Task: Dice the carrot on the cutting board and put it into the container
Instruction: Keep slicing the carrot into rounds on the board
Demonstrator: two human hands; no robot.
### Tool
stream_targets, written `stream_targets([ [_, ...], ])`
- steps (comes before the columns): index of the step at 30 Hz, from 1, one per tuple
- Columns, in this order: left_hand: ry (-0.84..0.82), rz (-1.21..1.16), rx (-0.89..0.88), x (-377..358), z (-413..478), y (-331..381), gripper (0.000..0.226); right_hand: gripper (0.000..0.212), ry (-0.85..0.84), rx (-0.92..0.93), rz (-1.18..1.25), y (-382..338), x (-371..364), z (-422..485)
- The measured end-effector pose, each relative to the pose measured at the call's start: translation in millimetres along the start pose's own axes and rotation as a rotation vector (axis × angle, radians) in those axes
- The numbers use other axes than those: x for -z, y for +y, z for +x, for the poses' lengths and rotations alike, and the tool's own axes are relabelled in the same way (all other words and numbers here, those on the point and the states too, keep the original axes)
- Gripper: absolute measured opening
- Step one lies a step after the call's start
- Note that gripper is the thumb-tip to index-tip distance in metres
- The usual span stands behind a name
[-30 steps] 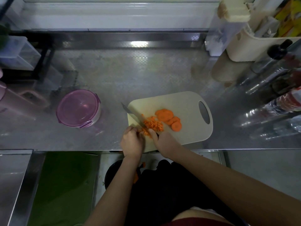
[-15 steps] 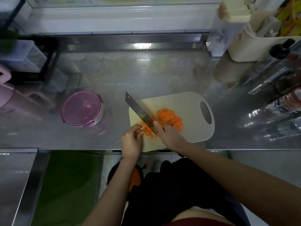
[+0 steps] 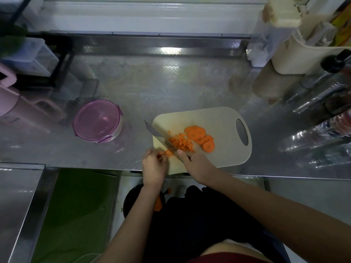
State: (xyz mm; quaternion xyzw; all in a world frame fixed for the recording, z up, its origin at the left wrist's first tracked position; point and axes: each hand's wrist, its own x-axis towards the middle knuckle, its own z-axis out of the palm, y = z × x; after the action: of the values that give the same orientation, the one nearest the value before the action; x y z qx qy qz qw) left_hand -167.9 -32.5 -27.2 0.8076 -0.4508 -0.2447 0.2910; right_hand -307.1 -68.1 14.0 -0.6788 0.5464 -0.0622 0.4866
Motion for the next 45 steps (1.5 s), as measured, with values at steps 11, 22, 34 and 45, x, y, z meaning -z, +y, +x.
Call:
stream_targets([
  [11, -0.006, 0.007, 0.036, 0, 0, 7, 0.009, 0.07, 0.094, -0.085, -0.157, 10, -25, 11],
  [22, -0.014, -0.006, -0.035, 4, -5, 6, 0.01, 0.074, 0.093, -0.011, 0.072, -2, -7, 20],
  [34, -0.003, 0.03, -0.011, 6, -2, 8, 0.005, 0.053, 0.011, 0.009, 0.022, -1, -1, 1],
  [45, -0.021, 0.028, 0.016, 3, -1, 3, 0.011, 0.062, 0.047, -0.042, -0.193, 2, -22, 3],
])
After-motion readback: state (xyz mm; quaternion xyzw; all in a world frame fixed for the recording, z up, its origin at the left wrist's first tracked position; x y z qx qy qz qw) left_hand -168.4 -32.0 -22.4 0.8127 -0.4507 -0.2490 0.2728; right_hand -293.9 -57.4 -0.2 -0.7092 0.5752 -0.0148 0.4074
